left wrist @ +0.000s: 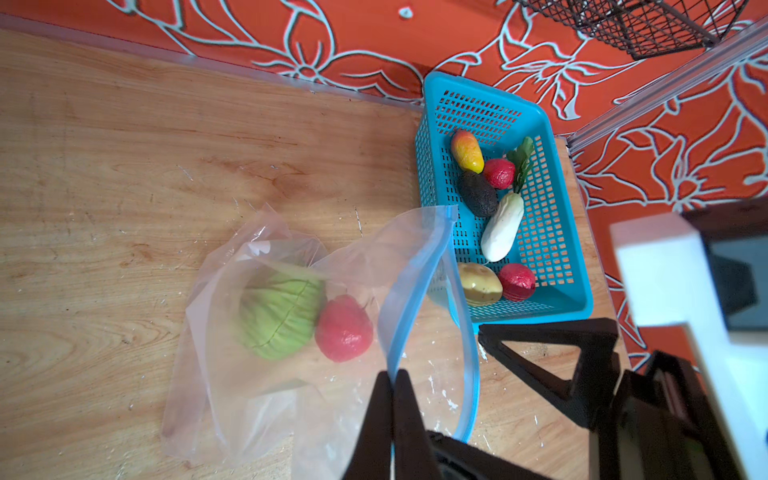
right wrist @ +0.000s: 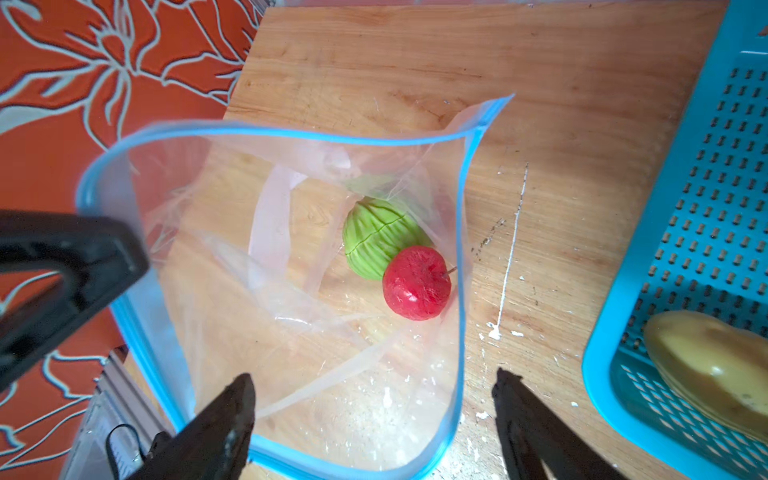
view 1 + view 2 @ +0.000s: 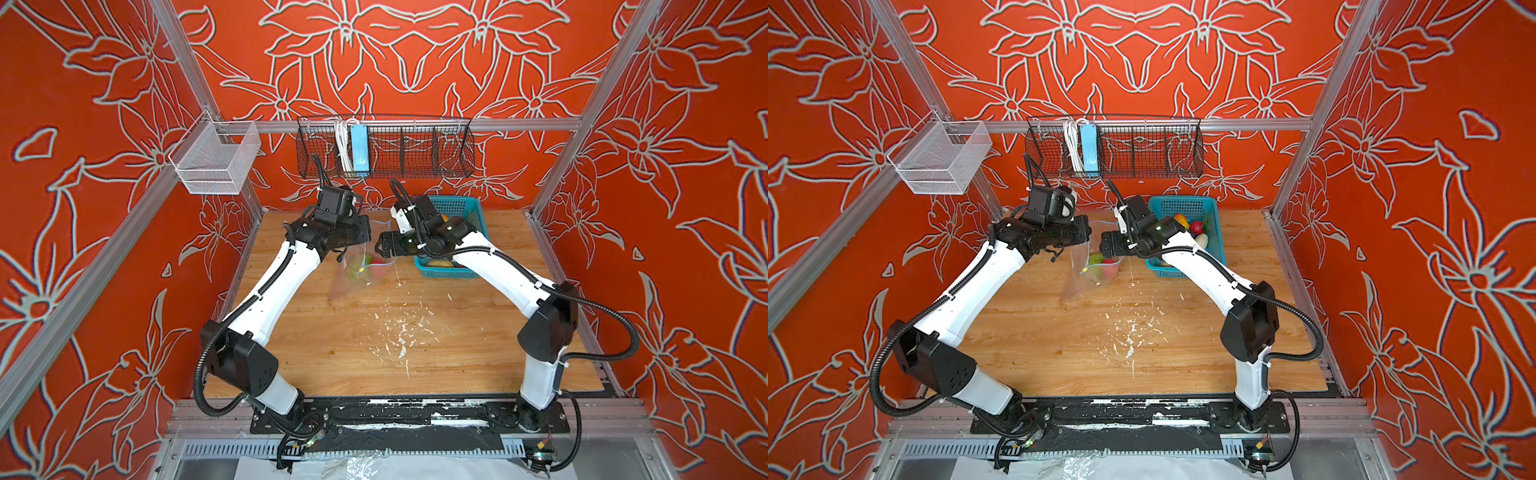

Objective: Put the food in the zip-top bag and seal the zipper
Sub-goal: 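Lower the beet into the bag and open the right gripper, then raise the right gripper back toward the basket while the left holds the bag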

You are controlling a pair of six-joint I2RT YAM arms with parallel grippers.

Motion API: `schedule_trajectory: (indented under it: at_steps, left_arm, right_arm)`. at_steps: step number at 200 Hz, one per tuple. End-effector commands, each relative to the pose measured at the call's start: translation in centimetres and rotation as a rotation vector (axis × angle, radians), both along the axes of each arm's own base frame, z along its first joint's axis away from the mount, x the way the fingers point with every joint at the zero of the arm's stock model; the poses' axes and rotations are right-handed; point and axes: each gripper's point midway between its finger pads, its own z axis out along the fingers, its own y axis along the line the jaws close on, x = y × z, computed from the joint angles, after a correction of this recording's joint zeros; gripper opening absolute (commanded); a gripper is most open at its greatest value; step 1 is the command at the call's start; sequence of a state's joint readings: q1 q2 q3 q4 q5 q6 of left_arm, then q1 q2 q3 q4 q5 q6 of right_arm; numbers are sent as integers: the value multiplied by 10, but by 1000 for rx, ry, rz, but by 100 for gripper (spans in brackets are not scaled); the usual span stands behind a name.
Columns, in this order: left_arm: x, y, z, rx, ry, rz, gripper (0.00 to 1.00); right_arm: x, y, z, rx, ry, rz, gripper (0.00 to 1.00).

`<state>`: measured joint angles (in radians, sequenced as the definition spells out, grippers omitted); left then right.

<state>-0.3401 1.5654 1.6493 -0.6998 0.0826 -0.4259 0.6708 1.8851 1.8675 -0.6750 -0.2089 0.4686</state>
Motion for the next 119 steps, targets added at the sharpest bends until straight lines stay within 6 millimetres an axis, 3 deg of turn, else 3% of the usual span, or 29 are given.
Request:
schedule_trajectory:
  at_steps: [1, 42, 78, 89, 95, 119]
  left_arm:
    - [0, 11, 17, 29, -48, 30, 0]
    - [5, 24, 27, 106, -85, 63, 0]
    - [9, 34, 47, 148, -144, 81, 0]
    - [10, 38, 47, 148, -143, 97, 0]
    - [10, 38, 45, 142, -135, 102, 0]
    - [9, 37, 41, 136, -119, 99, 0]
  right_arm:
    - [-1, 1, 2, 44, 2, 26, 90]
    - [3, -23, 13, 68, -13, -13, 90]
    - [16, -63, 14, 40, -3, -137, 91]
    - [19, -72, 15, 36, -1, -155, 91]
    - [21, -78, 17, 29, -1, -171, 97]
    - [27, -99, 19, -13, -6, -224, 98]
